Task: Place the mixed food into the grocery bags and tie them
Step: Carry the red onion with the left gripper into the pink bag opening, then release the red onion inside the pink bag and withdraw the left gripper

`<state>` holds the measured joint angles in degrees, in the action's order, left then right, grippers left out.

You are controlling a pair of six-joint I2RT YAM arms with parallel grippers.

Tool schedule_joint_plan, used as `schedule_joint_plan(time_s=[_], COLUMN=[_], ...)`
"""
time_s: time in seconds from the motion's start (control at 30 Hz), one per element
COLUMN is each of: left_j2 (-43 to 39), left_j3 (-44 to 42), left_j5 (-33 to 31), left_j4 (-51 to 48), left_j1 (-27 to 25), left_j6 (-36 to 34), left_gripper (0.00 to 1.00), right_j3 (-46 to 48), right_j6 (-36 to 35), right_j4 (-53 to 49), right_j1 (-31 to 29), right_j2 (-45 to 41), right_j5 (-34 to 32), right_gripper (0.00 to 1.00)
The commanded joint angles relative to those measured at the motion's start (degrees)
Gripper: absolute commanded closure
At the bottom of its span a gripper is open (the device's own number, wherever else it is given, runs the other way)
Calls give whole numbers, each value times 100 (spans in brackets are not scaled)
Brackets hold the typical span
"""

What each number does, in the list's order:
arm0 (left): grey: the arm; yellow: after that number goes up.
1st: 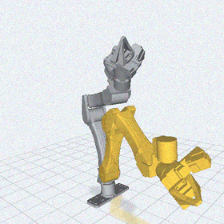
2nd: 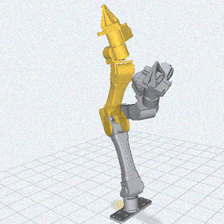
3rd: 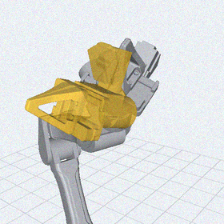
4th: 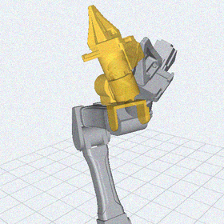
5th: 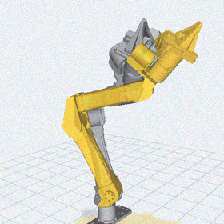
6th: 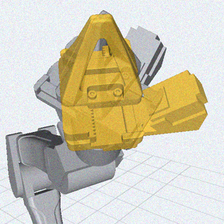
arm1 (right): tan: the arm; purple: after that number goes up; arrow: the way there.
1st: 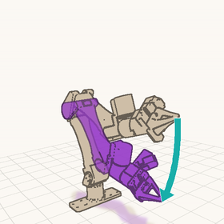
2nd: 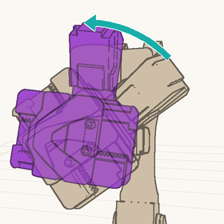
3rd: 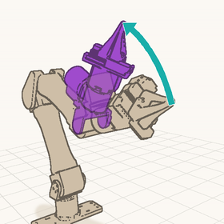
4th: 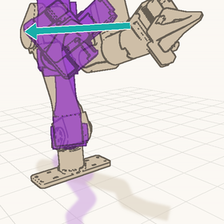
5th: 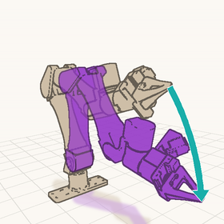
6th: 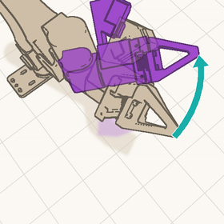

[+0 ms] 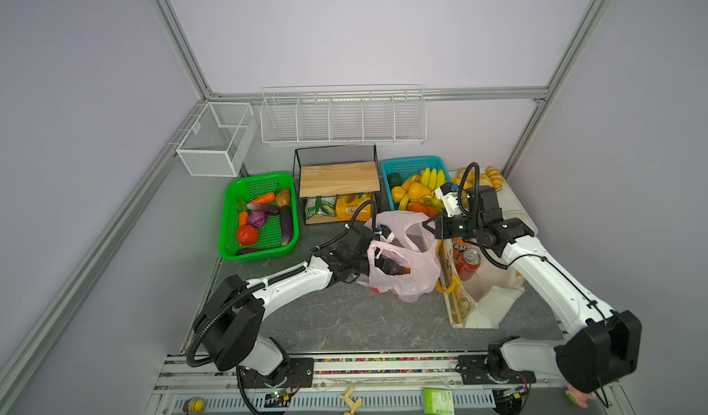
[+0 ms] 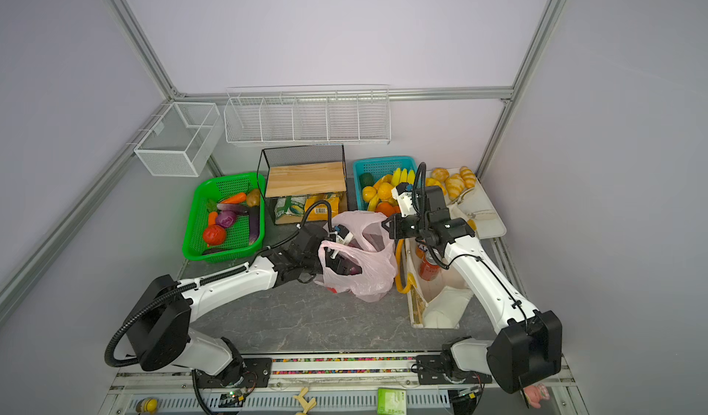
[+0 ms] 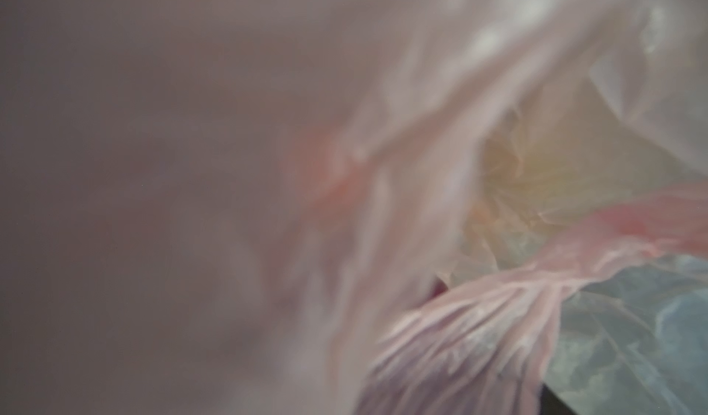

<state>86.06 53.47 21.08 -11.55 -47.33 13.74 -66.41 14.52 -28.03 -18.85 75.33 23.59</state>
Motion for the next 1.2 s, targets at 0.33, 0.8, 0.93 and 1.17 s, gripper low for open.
schedule_joint_plan(time_s=[0.33,0.8,0.93,1.17], left_j2=[-111,-1277,-2056,-3049], left_j3=[201,33,-291,-507], left_j5=[-581,-763,-507,200], left_j4=[-804,-914,-717,-701], left_j1=[-31,257,580,1572], left_j6=[-854,-509,-441,-76], left_gripper=[17,16,16,17], right_j3=[-47,-47,-47,-34], right_j6=[-160,-190,-182,-158], right_j4=[-104,-168,-150,-119], right_j1=[-4,9,4,14], right_j2=[105,64,95,107], right_j5=[-83,-236,-259,-338], right_gripper=[91,92,92,92])
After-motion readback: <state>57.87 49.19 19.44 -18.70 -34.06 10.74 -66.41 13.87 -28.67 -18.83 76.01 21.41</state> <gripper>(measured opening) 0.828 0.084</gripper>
